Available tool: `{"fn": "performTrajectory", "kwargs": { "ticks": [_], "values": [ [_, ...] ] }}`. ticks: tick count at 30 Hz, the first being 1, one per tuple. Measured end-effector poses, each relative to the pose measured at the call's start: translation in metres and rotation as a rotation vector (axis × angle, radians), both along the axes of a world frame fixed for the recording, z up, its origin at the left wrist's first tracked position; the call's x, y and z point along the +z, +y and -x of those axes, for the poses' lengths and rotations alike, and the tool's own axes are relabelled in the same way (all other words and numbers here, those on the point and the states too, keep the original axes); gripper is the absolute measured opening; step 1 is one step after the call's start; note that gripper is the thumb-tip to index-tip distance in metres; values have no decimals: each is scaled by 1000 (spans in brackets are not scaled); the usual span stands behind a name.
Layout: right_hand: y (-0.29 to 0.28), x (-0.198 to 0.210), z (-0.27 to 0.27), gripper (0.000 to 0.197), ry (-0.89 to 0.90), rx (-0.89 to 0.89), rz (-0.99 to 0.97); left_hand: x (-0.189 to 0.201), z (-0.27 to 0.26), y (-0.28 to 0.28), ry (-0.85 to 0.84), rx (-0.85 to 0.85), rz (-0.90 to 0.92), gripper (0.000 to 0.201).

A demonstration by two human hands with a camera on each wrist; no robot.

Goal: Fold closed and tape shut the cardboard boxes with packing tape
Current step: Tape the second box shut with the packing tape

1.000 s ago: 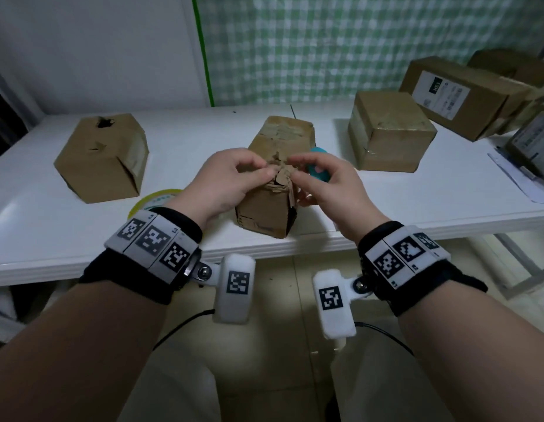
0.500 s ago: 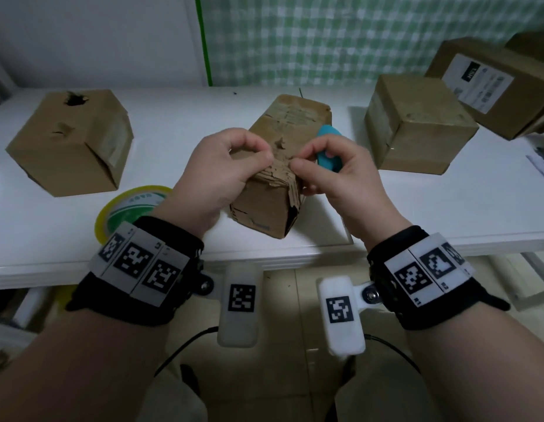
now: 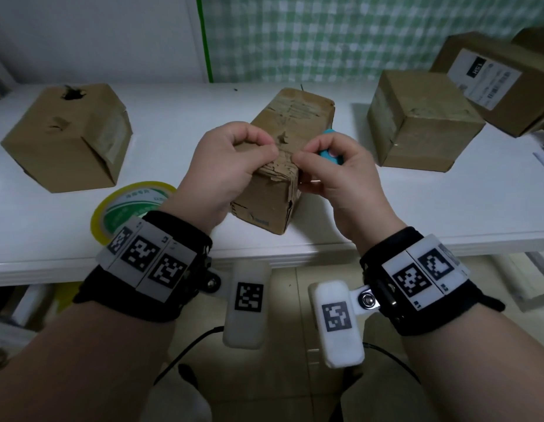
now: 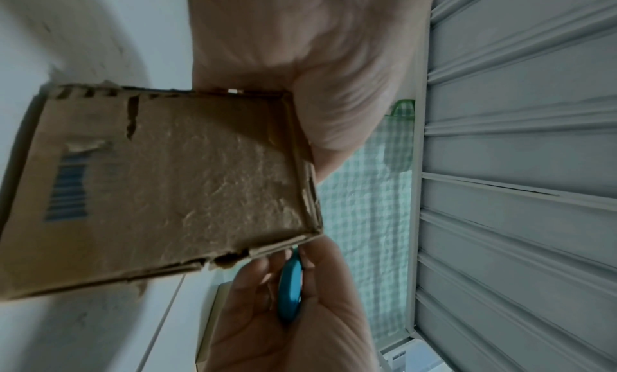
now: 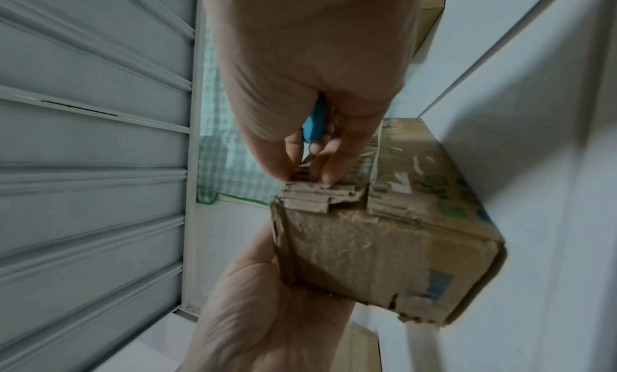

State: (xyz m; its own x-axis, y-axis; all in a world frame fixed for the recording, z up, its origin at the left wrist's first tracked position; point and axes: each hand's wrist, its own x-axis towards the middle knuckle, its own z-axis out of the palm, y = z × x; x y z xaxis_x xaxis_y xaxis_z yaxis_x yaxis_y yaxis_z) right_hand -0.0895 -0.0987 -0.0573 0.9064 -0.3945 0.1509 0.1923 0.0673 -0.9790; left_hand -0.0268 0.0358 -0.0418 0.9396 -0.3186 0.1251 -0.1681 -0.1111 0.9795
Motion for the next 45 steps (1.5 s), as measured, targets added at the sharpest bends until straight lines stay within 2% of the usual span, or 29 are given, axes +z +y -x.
{"fn": "performTrajectory", "kwargs": {
  "ticks": [13, 18, 21, 24, 26, 29, 35, 37, 39, 45],
  "values": [
    [6, 0, -4, 26, 9, -58, -20, -3, 1, -6, -23, 71, 15, 13],
    [3, -1, -3, 23, 11, -25, -27, -6, 0, -8, -34, 118, 44, 13],
    [-1, 0, -2, 21, 27, -1, -82, -3, -3, -3, 7, 73, 76, 2],
    [-4, 0, -2, 17, 28, 24, -102, -1, -7, 7, 80, -46, 93, 9],
    [-3, -1, -2, 13, 4, 50, -70, -2, -8, 12, 117, -144, 97, 24],
    [-3, -2, -2, 19, -10, 57, -35, -3, -7, 16, 136, -220, 103, 38],
    [-3, -3, -4, 20, -20, 73, -48, -3, -6, 17, 127, -220, 84, 42],
    [-3, -4, -4, 20, -22, 69, -53, -3, -6, 16, 131, -221, 81, 37],
    [-3, -6, -4, 19, -23, 67, -54, -2, -7, 17, 143, -233, 94, 30],
    [-3, -7, -5, 18, -33, 56, -55, -3, -7, 20, 193, -234, 165, 35]
  ]
}}
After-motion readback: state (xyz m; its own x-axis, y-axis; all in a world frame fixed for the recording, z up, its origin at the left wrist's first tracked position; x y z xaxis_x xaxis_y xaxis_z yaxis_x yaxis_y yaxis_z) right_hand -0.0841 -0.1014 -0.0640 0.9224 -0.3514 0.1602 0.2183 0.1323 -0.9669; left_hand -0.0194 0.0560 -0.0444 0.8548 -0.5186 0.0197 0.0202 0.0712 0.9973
